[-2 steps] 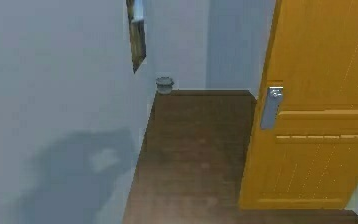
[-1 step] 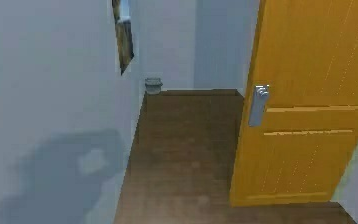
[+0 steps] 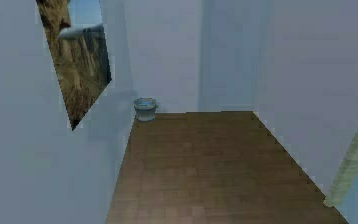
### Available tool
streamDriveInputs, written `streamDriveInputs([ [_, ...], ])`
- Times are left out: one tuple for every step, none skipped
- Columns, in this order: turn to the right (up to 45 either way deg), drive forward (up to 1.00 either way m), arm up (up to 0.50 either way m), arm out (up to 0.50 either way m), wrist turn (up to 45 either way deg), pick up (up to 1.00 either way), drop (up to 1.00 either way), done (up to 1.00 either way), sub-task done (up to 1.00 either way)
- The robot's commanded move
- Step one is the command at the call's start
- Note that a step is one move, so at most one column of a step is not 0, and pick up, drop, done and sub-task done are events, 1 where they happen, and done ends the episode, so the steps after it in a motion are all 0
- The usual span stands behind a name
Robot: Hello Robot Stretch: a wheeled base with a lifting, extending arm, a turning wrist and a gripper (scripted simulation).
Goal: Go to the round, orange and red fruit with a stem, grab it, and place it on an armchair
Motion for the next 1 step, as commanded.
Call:
streamDriveInputs([
  [3.0,0.0,0.0,0.0,0.0,0.0,0.0,0.0,0.0],
])
